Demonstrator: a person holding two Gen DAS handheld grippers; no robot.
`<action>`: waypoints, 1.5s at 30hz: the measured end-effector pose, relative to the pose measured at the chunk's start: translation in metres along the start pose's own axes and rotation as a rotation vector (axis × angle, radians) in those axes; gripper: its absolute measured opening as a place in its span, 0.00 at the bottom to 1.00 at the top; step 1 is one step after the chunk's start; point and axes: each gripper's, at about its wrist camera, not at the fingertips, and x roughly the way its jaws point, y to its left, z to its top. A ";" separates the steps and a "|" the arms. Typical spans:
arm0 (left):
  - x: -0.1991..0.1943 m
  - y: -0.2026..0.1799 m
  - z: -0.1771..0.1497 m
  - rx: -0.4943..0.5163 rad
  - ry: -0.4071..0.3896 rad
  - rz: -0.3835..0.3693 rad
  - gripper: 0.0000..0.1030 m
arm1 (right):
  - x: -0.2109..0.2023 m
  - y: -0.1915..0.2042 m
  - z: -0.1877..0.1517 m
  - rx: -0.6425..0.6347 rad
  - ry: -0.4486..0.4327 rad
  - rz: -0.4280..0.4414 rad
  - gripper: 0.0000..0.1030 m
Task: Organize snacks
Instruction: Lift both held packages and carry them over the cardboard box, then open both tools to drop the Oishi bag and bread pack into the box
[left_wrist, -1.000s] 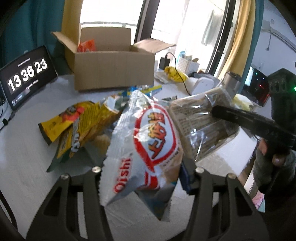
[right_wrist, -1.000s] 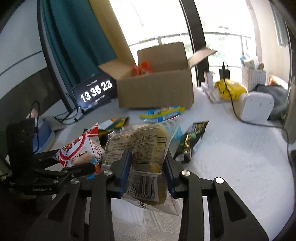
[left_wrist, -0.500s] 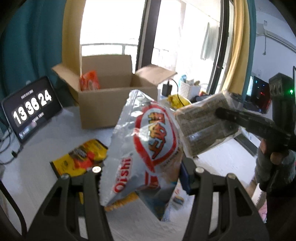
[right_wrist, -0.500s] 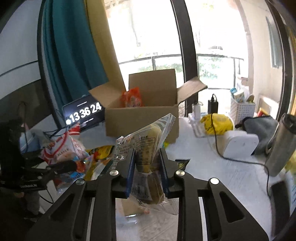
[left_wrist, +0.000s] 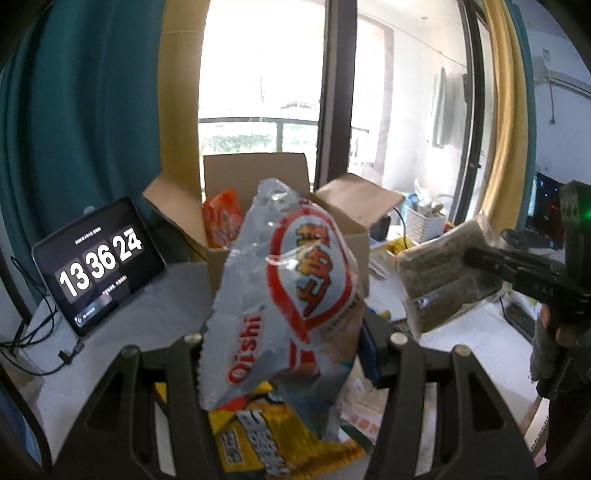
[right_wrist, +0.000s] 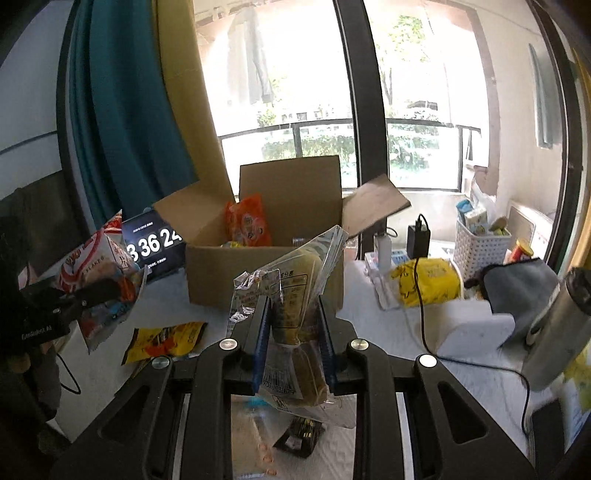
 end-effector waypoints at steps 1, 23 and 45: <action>0.004 0.003 0.003 -0.001 -0.003 0.005 0.54 | 0.003 -0.001 0.003 -0.003 -0.002 0.000 0.25; 0.076 0.028 0.068 0.117 -0.109 0.069 0.54 | 0.075 -0.001 0.068 -0.090 -0.054 -0.006 0.25; 0.168 0.057 0.107 0.060 -0.107 0.128 0.54 | 0.165 -0.008 0.118 -0.089 -0.068 -0.069 0.26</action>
